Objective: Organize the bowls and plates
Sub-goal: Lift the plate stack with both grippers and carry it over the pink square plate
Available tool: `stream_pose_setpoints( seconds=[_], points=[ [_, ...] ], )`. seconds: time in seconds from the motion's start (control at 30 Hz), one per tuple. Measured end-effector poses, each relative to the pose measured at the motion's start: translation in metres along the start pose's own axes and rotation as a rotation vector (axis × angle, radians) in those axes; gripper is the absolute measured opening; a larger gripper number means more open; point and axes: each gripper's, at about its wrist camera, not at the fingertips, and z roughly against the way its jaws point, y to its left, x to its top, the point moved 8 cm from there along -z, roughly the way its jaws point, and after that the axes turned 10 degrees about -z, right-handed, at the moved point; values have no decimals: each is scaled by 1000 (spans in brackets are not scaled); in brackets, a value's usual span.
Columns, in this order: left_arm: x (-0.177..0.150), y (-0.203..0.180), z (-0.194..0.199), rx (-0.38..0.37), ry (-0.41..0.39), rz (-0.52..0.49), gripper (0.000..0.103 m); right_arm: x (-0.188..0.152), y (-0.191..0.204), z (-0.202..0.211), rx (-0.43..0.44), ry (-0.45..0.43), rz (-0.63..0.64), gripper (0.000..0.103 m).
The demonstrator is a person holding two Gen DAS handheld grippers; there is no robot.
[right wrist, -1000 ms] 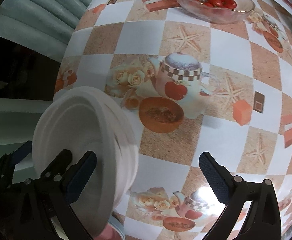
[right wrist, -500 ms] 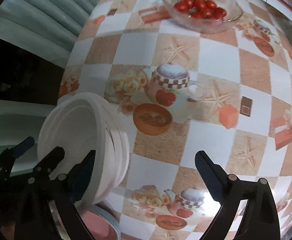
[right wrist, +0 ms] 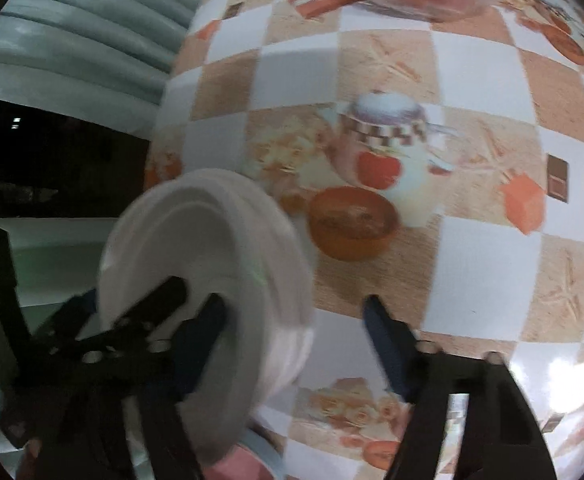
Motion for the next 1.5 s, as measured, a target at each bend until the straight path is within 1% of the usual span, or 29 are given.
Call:
stream_pose_setpoints(
  seconds=[0.03,0.07,0.1,0.13,0.23,0.37,0.57,0.9,1.13,1.3,1.5],
  points=[
    [1,-3,1,-24,-2,-4,64,0,4,0,12,5,5,44],
    [1,-7,3,-41,-5,-11,51,0,6,0,7,6,5,44],
    [2,-13,5,-50,-4,-23,46,0,7,0,4,7,0,44],
    [0,-18,7,-30,0,-33,47,-1,6,-1,7,11,-12,44],
    [-3,-23,7,-34,18,-28,46,-3,-2,-1,22,33,-56,44],
    [-13,-30,13,-43,16,-10,47,-12,-3,8,-6,30,-24,44],
    [-17,-33,23,-33,11,3,47,-23,-3,23,3,30,-33,44],
    [-33,-41,69,-5,-34,39,46,-48,10,68,11,13,4,44],
    [-63,-43,105,7,-63,98,45,-81,24,94,4,10,60,44],
    [-98,-41,127,19,-68,145,45,-117,39,97,0,29,106,44],
    [-137,-40,143,34,-63,182,45,-158,49,96,-1,57,146,44]
  ],
)
